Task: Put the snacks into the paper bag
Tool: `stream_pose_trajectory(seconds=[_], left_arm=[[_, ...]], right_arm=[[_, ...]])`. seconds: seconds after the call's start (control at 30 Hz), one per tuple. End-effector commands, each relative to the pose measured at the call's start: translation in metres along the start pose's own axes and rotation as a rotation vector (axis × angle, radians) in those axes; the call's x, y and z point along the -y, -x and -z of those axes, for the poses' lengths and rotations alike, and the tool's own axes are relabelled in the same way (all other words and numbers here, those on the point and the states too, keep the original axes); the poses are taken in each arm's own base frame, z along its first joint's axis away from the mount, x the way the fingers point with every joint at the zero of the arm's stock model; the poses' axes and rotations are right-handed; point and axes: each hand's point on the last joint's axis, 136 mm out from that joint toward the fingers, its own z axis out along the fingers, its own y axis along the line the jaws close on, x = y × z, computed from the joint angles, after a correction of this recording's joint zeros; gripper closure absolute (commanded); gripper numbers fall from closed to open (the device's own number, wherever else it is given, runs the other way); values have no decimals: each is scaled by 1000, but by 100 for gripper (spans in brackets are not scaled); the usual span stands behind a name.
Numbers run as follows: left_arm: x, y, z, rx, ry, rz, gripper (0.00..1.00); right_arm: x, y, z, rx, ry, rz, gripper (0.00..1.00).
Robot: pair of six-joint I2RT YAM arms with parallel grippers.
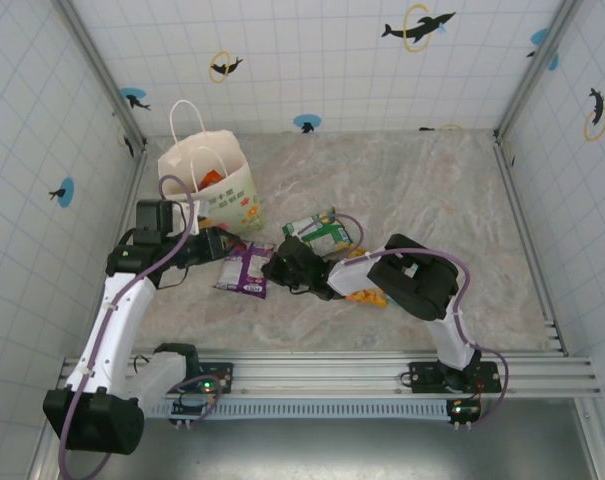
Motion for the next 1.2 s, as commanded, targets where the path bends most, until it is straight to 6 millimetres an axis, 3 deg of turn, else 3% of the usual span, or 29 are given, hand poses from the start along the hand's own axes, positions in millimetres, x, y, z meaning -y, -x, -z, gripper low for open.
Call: stream_pose_trajectory(seconds=[0.0,0.37,0.9,1.17], left_arm=[[4,4,1,5,-11,-1,47],[4,8,3,17,2,-28,47],[26,22,9,128,-97,-203,48],[30,18,1,130,-165,-218,48]], right_arm=[[-18,9,7,44,29,49,99],[-42,16,37,85,20,198,100],[-43,6,100,68,-52,523,100],[-58,6,124,62,-27,736,100]])
